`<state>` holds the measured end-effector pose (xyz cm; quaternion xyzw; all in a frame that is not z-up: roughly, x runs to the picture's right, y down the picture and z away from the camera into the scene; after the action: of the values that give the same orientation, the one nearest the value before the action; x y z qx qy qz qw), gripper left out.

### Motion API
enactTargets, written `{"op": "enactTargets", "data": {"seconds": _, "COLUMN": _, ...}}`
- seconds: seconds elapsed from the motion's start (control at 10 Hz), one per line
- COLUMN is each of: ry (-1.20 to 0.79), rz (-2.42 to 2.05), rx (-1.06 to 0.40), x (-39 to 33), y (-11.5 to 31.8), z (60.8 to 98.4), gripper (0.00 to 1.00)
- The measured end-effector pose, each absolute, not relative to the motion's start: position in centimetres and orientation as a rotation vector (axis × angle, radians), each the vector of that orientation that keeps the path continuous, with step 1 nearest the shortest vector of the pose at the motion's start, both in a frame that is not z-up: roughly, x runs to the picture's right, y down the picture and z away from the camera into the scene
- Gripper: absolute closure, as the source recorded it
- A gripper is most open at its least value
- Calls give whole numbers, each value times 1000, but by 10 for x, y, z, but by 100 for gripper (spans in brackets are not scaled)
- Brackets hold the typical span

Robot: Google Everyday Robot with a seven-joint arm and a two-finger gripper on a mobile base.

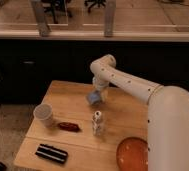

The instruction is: Place the white sponge in the ceramic bowl

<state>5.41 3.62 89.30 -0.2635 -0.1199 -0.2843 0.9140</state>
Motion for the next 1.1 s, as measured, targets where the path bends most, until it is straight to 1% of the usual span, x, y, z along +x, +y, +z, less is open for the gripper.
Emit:
{"op": "enactTargets", "data": {"seconds": 0.2, "ry": -245, "rz": -580, "rx": -538, "x": 68, "y": 36, "z": 886, "gripper": 97}}
{"op": "enactTargets", "data": {"seconds": 0.4, "ry": -248, "rz": -573, "rx": -531, "x": 66, "y": 35, "z": 879, "gripper": 97}}
{"op": "enactTargets", "data": {"seconds": 0.8, "ry": -235, "rz": -561, "rx": -518, "x": 105, "y": 33, "z": 861, "gripper": 97}}
{"op": "enactTargets", "data": {"seconds": 1.1, "ry": -235, "rz": -558, "rx": -505, "x": 106, "y": 33, "z": 848, "gripper": 97}}
